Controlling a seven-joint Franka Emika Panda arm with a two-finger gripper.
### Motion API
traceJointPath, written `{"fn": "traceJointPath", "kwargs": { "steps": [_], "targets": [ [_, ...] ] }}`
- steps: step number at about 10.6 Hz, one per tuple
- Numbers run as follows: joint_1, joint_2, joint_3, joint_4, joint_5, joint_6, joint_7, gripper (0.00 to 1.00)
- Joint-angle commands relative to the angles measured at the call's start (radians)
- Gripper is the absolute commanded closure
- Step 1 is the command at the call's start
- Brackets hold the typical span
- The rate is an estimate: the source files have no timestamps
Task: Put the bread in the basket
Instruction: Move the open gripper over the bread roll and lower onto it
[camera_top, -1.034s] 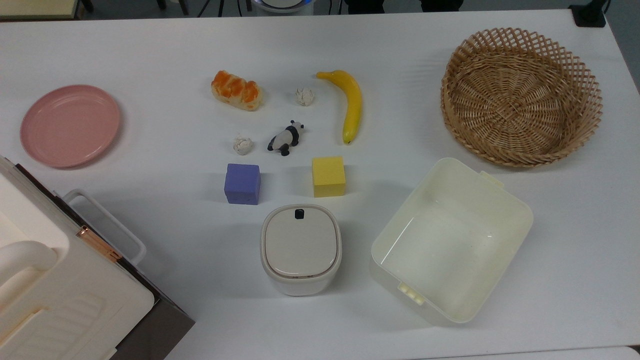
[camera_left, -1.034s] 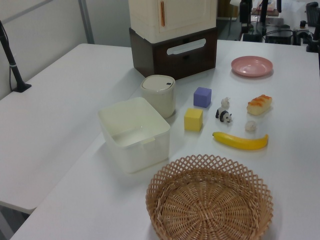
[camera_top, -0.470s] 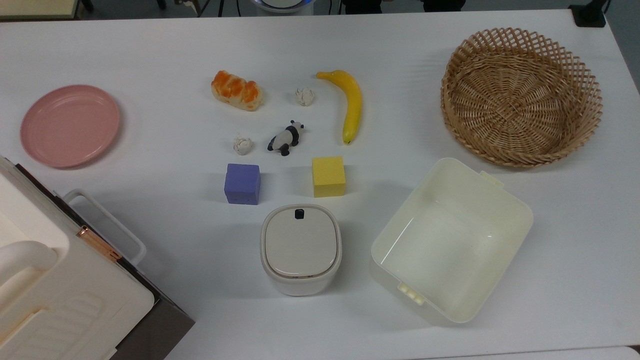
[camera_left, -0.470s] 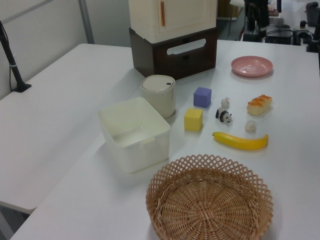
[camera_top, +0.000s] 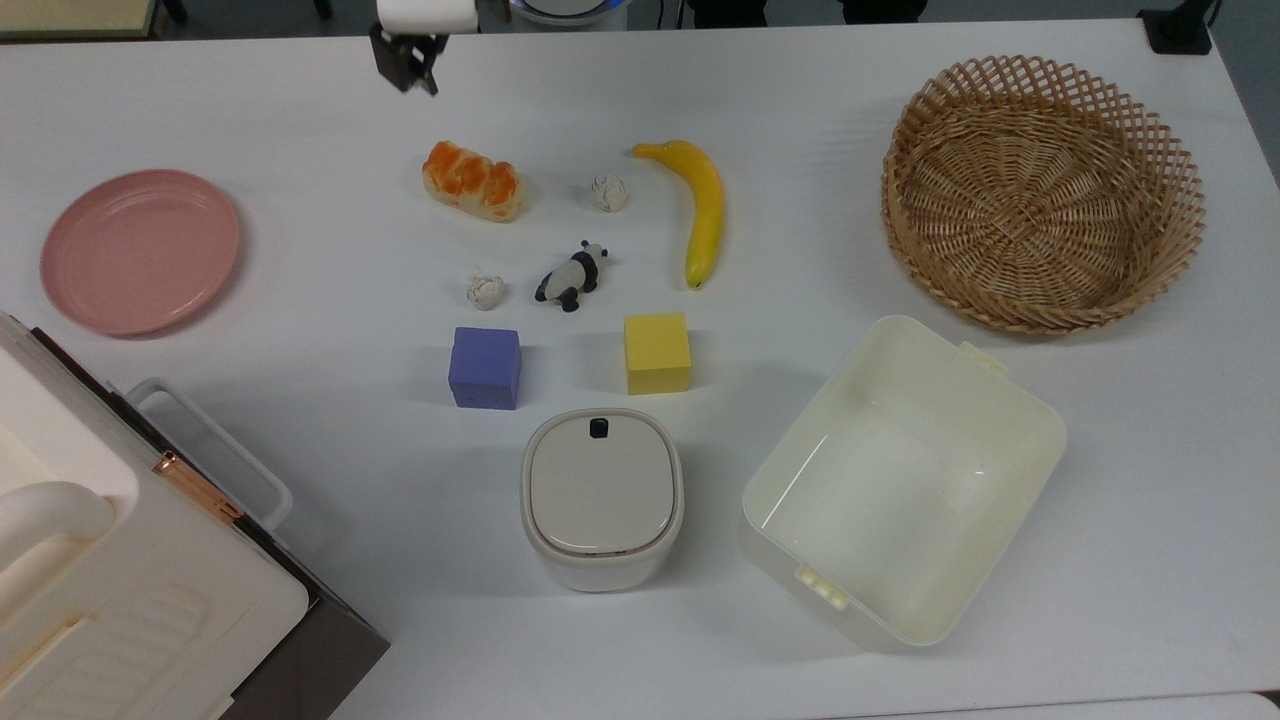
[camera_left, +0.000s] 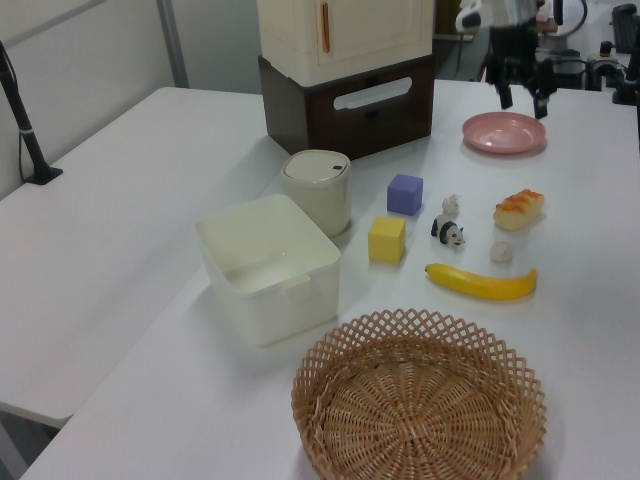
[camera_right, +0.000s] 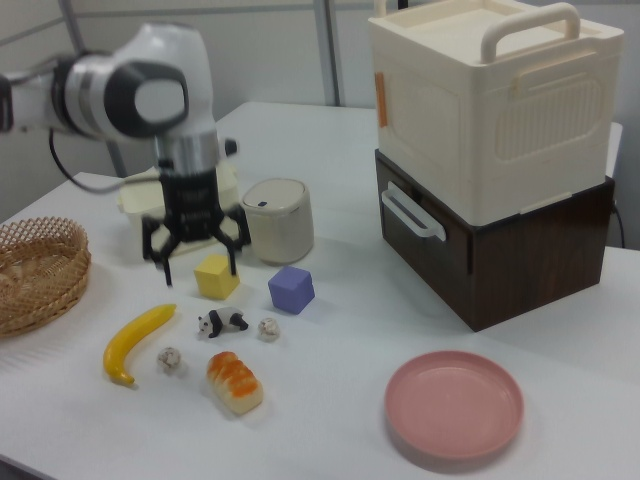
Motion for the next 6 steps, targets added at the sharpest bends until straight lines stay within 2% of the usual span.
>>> {"fn": "traceJointPath", "kwargs": {
  "steps": [1,2,6],
  "targets": [
    [0.024,-0.025,-0.002,-0.224,-0.068,0.220,-0.024,0.00],
    [0.031,-0.006,0.000,-0.261,-0.082,0.268,-0.023,0.00],
    [0.040,0.109,-0.002,-0.269,-0.091,0.354,0.019,0.00]
  ]
}}
